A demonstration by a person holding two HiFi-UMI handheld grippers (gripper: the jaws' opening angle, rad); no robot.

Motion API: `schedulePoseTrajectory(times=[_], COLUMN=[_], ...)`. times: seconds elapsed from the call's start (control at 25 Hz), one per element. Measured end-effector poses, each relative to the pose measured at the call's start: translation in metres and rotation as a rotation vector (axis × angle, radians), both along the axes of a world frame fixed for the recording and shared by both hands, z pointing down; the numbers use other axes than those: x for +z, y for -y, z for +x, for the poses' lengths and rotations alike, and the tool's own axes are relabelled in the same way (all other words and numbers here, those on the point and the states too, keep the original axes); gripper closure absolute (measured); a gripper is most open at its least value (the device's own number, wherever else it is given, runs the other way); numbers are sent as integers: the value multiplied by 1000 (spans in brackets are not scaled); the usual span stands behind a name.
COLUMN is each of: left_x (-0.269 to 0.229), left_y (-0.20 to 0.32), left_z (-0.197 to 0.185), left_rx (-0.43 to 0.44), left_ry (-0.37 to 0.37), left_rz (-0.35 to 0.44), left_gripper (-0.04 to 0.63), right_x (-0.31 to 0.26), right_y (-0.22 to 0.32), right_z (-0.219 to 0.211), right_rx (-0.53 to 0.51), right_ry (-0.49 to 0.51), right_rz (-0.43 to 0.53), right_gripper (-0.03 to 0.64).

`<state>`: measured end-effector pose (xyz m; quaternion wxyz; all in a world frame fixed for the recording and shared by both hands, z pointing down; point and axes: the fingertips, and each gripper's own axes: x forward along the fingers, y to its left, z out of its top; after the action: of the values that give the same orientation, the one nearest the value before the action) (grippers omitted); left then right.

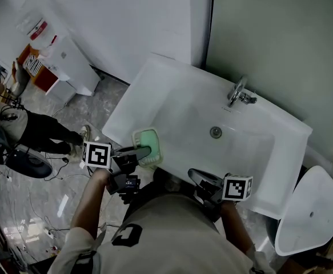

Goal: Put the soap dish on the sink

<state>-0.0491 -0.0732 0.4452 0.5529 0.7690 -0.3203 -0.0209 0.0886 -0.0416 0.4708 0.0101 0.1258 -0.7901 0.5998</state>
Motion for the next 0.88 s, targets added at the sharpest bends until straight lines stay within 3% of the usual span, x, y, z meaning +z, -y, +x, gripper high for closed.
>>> schedulePoseTrajectory(times=[0.32, 0.88], left_x=[7, 29], left_y=[26, 77], left_z=[-26, -139], left_rx=[68, 187], left_ry=[-50, -98], left_rz=[5, -4], left_gripper=[468, 468], right_x=[0, 7], right_y=[16, 54], right_z=[-23, -144], right_rx=[75, 110], right_ry=[-34, -138], right_rz=[11, -6], right_gripper=[607, 607])
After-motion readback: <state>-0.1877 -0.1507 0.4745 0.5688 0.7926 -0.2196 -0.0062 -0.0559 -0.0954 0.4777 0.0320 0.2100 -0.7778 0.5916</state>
